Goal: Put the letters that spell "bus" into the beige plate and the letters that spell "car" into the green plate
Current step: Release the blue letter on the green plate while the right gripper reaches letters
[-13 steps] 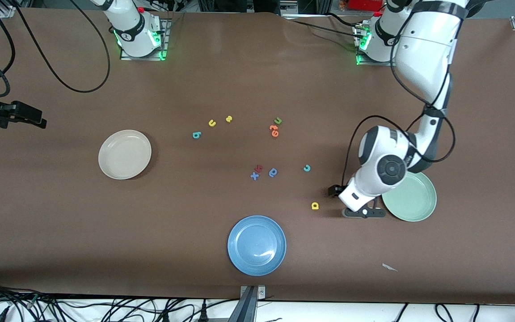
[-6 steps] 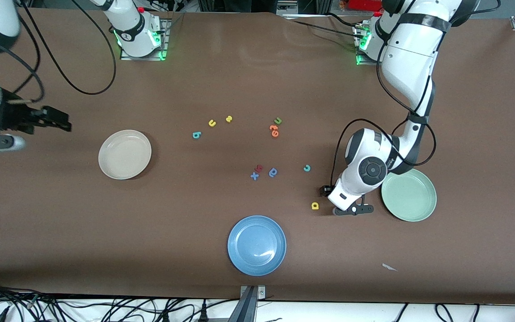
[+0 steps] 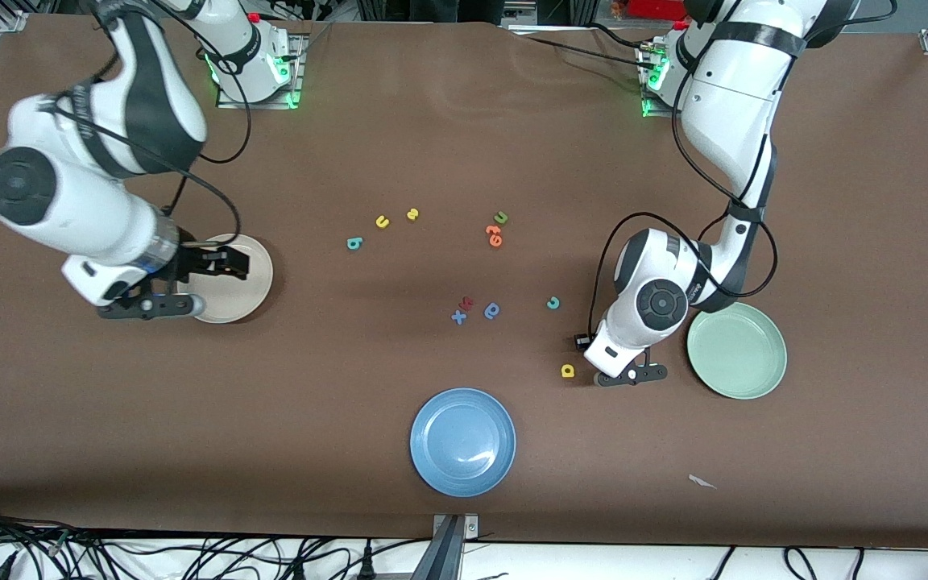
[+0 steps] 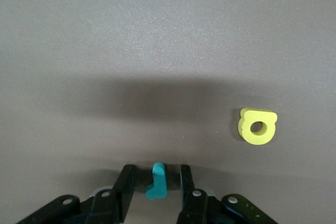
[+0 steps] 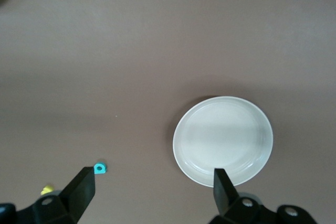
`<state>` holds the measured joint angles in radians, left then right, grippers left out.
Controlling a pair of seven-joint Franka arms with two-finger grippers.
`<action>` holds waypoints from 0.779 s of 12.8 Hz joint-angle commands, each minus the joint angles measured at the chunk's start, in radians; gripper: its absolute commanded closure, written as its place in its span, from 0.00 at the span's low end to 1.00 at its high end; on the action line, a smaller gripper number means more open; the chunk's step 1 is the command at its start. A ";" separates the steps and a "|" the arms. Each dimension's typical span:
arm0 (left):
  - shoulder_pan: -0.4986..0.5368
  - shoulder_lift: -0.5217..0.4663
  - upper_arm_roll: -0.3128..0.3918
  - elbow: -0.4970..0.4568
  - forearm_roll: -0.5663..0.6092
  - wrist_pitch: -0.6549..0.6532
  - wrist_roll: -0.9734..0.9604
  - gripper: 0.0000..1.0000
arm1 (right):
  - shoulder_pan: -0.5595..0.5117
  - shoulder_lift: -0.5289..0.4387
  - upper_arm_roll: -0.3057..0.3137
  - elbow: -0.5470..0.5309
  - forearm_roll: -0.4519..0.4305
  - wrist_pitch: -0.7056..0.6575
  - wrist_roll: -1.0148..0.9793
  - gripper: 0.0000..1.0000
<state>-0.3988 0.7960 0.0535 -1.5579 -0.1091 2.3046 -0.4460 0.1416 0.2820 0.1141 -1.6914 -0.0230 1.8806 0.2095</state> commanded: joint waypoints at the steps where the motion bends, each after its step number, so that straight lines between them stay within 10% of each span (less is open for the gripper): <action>1: -0.018 0.008 0.008 -0.004 -0.021 -0.007 -0.023 0.73 | -0.008 -0.040 0.082 -0.143 -0.052 0.119 0.103 0.00; 10: 0.006 -0.004 0.011 0.006 -0.020 -0.020 -0.014 0.99 | -0.077 0.040 0.252 -0.399 -0.137 0.495 0.149 0.00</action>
<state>-0.3999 0.7936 0.0551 -1.5577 -0.1092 2.3000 -0.4642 0.0920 0.2986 0.3393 -2.0763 -0.1390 2.3349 0.3757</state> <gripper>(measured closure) 0.819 0.000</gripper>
